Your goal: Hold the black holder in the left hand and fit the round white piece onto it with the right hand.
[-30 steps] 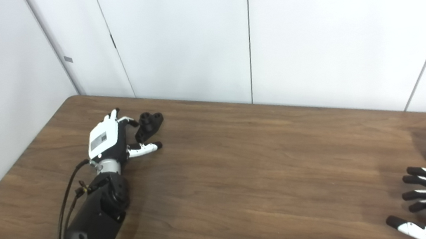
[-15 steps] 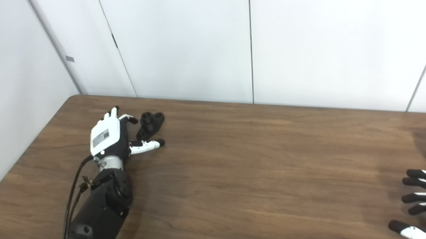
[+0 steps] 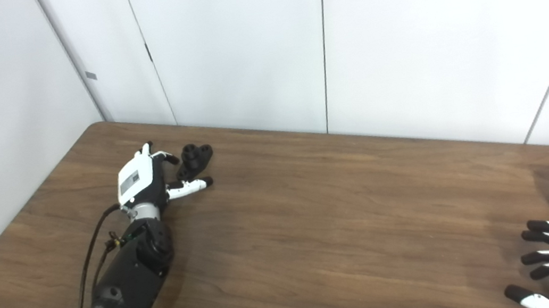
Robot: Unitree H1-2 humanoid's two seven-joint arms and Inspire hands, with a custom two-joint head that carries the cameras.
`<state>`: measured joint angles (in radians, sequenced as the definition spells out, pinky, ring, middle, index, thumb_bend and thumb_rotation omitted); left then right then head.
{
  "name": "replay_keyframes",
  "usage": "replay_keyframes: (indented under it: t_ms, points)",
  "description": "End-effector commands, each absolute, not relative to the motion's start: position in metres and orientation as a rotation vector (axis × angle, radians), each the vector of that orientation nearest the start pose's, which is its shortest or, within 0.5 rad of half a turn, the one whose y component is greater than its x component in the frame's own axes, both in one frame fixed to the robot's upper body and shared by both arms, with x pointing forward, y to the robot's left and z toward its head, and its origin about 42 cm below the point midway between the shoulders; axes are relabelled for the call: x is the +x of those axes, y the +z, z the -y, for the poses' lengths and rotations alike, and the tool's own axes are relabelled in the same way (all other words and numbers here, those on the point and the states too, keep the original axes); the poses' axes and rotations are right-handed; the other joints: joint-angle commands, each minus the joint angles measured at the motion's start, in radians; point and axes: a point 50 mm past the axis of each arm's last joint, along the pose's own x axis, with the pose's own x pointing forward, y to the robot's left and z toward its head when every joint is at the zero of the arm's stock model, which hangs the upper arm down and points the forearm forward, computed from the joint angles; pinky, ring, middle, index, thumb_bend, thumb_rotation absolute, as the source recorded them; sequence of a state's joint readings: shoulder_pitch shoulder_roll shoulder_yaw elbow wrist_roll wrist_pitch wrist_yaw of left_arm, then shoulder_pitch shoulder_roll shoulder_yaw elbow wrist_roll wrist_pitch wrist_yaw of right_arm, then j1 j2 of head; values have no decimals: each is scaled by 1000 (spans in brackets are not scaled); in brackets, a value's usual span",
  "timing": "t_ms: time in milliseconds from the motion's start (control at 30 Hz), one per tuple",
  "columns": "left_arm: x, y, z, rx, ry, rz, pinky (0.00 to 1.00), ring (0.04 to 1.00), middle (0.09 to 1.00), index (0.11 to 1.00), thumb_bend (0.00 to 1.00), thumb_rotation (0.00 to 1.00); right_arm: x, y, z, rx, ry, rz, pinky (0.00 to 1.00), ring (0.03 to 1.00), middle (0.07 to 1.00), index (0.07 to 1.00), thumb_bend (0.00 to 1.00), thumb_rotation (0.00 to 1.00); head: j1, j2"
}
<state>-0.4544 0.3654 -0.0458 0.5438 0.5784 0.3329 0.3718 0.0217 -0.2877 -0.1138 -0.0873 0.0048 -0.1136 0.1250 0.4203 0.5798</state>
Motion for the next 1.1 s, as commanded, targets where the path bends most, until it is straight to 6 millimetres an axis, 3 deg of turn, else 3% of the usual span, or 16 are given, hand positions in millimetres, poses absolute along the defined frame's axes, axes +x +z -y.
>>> replay_keyframes:
  t_ms: [0, 433, 1067]
  points:
    - [436, 152, -358, 941, 511, -180, 1000, 1000, 1000, 662, 841, 278, 277, 158, 324, -332, 44, 247, 479, 592, 724, 733, 696, 135, -1, 1]
    - [437, 138, -351, 894, 491, -199, 978, 1000, 965, 651, 835, 304, 272, 160, 328, -351, 36, 241, 471, 593, 732, 736, 689, 148, -2, 19]
    - [438, 128, -343, 865, 529, -184, 910, 1000, 956, 648, 867, 248, 271, 164, 326, -353, 32, 238, 477, 589, 725, 725, 699, 112, -12, 28]
